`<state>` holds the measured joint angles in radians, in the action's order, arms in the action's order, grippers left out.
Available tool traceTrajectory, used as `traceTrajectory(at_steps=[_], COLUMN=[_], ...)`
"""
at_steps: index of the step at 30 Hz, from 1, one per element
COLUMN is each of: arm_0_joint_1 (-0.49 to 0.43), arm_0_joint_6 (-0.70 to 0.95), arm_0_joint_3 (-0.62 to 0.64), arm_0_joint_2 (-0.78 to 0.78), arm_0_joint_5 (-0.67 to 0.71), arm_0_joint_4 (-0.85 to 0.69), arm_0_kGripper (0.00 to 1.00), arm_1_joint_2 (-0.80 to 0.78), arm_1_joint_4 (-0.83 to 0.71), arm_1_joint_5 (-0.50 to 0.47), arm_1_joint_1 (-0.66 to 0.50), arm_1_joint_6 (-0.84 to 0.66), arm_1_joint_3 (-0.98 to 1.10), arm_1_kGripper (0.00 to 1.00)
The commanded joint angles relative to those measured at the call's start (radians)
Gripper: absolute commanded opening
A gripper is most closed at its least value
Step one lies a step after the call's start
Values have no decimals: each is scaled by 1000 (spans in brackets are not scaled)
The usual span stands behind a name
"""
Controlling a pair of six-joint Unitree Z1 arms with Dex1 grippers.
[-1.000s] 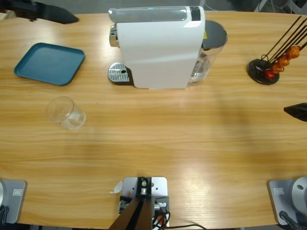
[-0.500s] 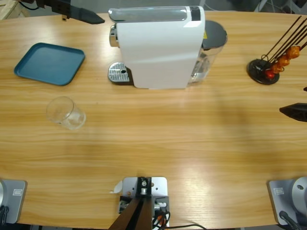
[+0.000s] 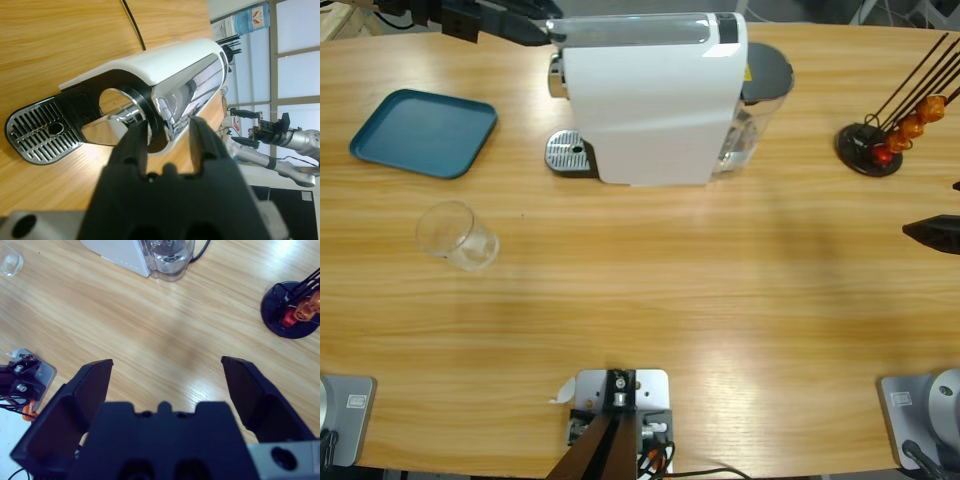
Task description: Pour coffee
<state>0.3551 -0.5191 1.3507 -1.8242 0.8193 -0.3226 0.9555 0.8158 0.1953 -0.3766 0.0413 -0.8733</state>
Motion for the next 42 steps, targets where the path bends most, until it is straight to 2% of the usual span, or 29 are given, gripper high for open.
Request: traceTrajectory(at_steps=[1,12,22,31,38,39,40,41,42], arm_0_joint_1=[11,35,89,96,108,118,131,146,168], arm_0_joint_6=[1,11,-23,-27,-11,8,45,105,224], arm_0_joint_3=[24,28,134,131,134,133,131,122,97], arm_0_joint_2=[-36,5,79,151,160,160,164,180,211], arm_0_joint_5=[-29,-61,-74,-72,-62,-57,-62,-89,-146], arm_0_joint_4=[16,16,-16,-70,-42,-25,-14,-14,-18], arm_0_kGripper=[20,0,0,0,0,218,657,857,966], arm_1_joint_2=[17,16,10,5,4,4,3,-2,-11], arm_1_joint_4=[0,0,0,0,0,0,0,0,-2], arm_1_joint_5=[-11,-11,-11,-13,-14,-14,-14,-16,-27], arm_1_joint_1=[2,2,2,2,2,2,2,2,2], arm_1_joint_6=[9,9,9,9,9,9,9,8,5], arm_1_joint_3=[16,16,16,17,17,17,17,17,17], arm_1_kGripper=[1000,1000,1000,1000,1000,1000,1000,1000,1000])
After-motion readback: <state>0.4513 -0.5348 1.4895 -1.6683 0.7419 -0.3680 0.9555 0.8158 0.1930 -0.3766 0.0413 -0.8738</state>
